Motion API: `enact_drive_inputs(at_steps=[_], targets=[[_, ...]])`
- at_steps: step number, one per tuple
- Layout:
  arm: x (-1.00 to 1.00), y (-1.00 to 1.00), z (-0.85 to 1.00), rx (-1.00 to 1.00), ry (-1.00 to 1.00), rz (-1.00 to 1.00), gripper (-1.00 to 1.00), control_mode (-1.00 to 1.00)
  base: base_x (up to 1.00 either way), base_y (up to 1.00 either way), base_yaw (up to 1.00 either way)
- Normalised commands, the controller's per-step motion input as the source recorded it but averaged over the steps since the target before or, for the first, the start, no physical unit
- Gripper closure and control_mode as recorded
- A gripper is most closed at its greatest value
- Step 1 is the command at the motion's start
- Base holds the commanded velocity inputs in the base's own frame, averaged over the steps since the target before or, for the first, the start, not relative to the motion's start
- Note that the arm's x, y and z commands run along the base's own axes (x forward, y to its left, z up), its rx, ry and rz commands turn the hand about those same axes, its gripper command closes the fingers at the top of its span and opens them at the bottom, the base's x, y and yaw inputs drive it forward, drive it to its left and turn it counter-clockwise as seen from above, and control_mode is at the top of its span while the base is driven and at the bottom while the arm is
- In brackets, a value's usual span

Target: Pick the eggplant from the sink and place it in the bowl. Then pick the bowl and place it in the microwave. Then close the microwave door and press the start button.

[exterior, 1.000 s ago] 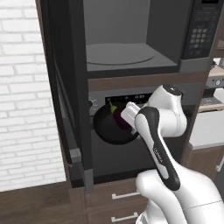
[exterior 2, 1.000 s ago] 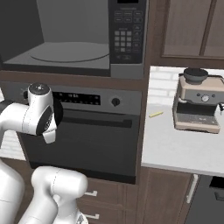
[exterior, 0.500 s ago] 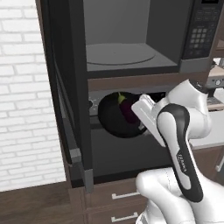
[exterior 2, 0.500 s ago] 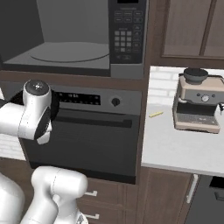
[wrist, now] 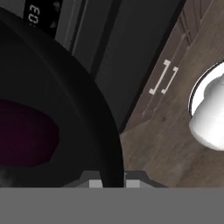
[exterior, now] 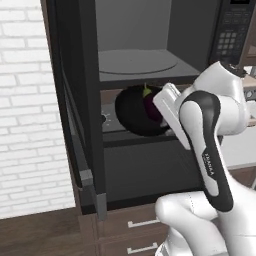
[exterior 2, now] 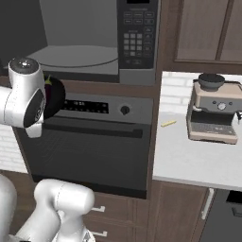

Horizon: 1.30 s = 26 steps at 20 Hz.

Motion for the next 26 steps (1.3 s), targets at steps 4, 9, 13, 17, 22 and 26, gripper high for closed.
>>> enact_drive_inputs(at_steps=[4,9,13,17,22,26], targets=[[0.06,0.00,0.82,0.00,0.01,-0.10,1.00,-1.00,0.00,0.00,0.00],[0.30,0.00,0.68,0.00,0.00,-0.12,1.00,-1.00,0.00,0.00,0.00],[0.48,-0.03,0.42,0.02,-0.04,-0.10,1.00,-1.00,0.00,0.00,0.00],[0.62,-0.04,0.21,0.01,-0.04,-0.04,1.00,-1.00,0.00,0.00,0.00],[0.62,-0.01,0.08,0.00,-0.03,0.00,1.00,-1.00,0.00,0.00,0.00],[0.61,-0.01,0.05,0.00,-0.01,0.00,1.00,-1.00,0.00,0.00,0.00]])
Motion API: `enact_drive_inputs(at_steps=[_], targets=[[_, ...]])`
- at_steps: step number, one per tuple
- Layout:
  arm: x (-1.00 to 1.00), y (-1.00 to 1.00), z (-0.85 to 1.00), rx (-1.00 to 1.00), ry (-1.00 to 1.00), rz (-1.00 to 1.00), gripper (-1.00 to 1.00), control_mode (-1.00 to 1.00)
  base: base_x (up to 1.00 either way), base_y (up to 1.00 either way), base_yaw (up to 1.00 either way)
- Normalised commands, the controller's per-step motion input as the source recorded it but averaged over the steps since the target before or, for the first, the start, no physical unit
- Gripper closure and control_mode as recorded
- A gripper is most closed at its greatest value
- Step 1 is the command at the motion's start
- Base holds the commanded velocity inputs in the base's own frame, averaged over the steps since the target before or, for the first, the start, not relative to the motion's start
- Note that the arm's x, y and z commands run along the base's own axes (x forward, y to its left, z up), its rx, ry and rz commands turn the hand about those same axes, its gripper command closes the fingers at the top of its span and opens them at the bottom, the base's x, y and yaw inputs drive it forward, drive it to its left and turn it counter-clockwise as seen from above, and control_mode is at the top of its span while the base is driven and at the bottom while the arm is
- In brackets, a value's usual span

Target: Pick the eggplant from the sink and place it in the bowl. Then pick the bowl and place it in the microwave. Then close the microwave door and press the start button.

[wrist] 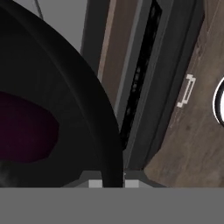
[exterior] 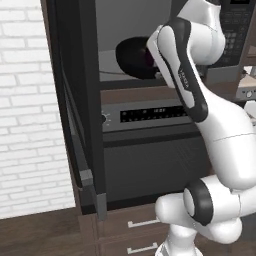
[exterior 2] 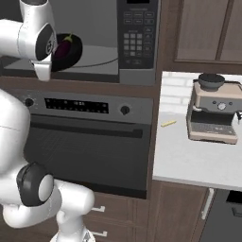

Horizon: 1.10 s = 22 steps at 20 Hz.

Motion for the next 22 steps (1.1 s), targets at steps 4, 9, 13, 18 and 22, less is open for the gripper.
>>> enact_drive_inputs(at_steps=[4,9,13,18,22], targets=[[0.60,-0.04,0.04,0.00,0.00,0.00,1.00,-1.00,0.00,0.00,0.00],[0.62,-0.07,0.00,0.00,0.00,0.00,1.00,-1.00,0.00,0.00,0.00],[0.56,-0.01,-0.02,0.00,0.01,0.00,1.00,-1.00,0.00,0.00,0.00],[0.46,0.00,-0.03,0.00,0.03,0.00,1.00,-1.00,0.00,0.00,0.00],[0.42,0.00,-0.06,0.00,0.03,0.00,1.00,-1.00,0.00,0.00,0.00]])
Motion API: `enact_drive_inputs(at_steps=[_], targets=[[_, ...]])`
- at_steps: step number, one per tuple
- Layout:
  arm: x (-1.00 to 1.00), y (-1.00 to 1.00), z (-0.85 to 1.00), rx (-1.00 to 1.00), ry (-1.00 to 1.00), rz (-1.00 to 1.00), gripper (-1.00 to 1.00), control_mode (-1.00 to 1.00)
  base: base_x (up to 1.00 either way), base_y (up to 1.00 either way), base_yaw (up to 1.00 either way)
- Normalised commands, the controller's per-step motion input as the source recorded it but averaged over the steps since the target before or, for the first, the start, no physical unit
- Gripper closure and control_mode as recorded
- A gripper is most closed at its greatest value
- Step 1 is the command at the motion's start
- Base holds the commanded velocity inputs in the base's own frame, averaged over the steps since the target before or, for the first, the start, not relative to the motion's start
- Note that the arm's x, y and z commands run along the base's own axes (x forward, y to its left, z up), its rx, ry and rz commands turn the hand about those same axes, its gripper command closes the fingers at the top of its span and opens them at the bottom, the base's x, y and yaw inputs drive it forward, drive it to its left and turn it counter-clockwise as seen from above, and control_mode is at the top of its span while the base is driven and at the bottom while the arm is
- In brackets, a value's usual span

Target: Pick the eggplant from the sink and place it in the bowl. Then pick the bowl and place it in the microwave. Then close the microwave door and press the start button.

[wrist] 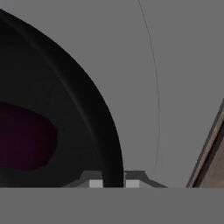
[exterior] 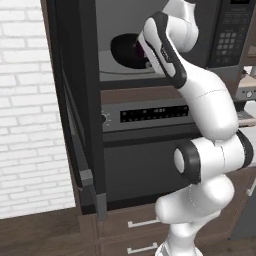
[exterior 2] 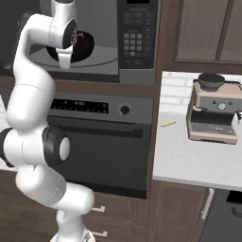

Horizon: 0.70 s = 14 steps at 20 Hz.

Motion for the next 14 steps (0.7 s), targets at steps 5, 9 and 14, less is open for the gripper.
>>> enact_drive_inputs(at_steps=[5,9,14], targets=[[0.22,0.00,-0.11,0.00,0.01,0.00,-1.00,-1.00,0.00,0.00,0.00],[-0.19,0.00,-0.02,0.00,-0.14,0.00,-1.00,-1.00,0.00,0.00,0.00],[-0.59,0.00,-0.01,0.00,-0.24,0.01,-1.00,-1.00,0.00,0.00,0.00]])
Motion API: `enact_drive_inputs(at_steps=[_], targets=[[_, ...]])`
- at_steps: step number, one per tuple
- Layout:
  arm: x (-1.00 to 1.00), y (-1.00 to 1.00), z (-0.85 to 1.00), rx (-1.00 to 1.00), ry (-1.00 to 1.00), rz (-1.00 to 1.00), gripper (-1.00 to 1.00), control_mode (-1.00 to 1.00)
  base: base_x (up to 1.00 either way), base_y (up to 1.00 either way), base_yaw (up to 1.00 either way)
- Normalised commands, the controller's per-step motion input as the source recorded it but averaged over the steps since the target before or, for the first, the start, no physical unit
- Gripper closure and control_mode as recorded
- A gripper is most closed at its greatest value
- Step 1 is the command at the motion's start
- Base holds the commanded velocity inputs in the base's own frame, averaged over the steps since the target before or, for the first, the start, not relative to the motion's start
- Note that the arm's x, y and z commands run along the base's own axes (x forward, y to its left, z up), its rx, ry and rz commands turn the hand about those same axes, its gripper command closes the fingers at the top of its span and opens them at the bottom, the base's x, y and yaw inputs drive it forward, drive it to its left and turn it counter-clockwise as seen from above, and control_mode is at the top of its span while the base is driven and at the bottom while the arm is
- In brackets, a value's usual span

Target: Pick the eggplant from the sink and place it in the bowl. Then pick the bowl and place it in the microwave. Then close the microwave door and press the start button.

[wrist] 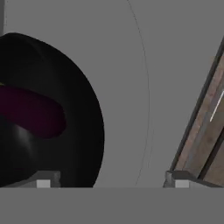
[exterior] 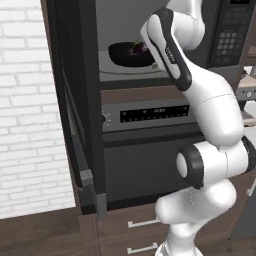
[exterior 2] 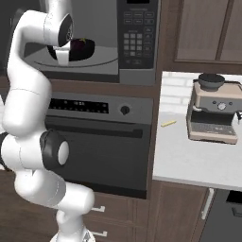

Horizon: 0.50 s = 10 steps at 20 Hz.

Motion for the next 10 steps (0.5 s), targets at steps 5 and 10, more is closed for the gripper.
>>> enact_drive_inputs(at_steps=[5,10], targets=[[-0.68,0.00,-0.27,0.00,-0.18,0.00,-1.00,-1.00,0.00,0.00,0.00],[-0.37,-0.25,-0.39,-0.03,-0.05,0.00,-1.00,-1.00,0.00,0.00,0.00]])
